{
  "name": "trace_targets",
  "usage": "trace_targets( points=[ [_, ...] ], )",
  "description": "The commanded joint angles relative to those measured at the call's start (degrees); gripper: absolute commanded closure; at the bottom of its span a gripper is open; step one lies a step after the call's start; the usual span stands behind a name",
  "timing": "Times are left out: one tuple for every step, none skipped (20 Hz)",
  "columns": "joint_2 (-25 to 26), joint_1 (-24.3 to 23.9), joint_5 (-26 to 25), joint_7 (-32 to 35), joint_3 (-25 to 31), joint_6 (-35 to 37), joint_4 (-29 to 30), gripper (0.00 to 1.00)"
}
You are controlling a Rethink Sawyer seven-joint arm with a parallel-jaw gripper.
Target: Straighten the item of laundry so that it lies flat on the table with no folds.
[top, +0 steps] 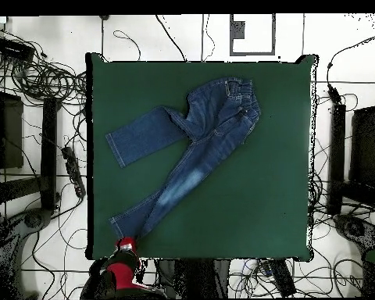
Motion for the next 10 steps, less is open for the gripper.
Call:
trace_targets(
  points=[
    [1.23,1.83,5.64,24.66,9.47,6.81,-2.2,1.0],
    [1.12,1.72,5.69,25.81,9.92,6.64,-2.22,1.0],
    [1.0,1.61,5.74,26.97,10.37,6.47,-2.23,1.0],
    [0.93,1.58,5.97,27.99,10.73,6.27,-2.28,1.0],
    [0.97,1.24,5.59,28.94,11.16,5.96,-2.31,1.0],
    [0.8,1.16,5.71,29.97,11.45,5.95,-2.28,1.0],
    [0.73,1.0,5.7,31.07,11.84,5.88,-2.3,1.0],
    [0.6,1.0,5.75,31.87,12.19,5.98,-2.37,1.0],
    [0.36,1.08,5.87,32.19,12.33,6.25,-2.33,1.0],
    [0.37,1.01,4.99,31.12,12.06,6.44,-2.44,1.0]
  ],
)
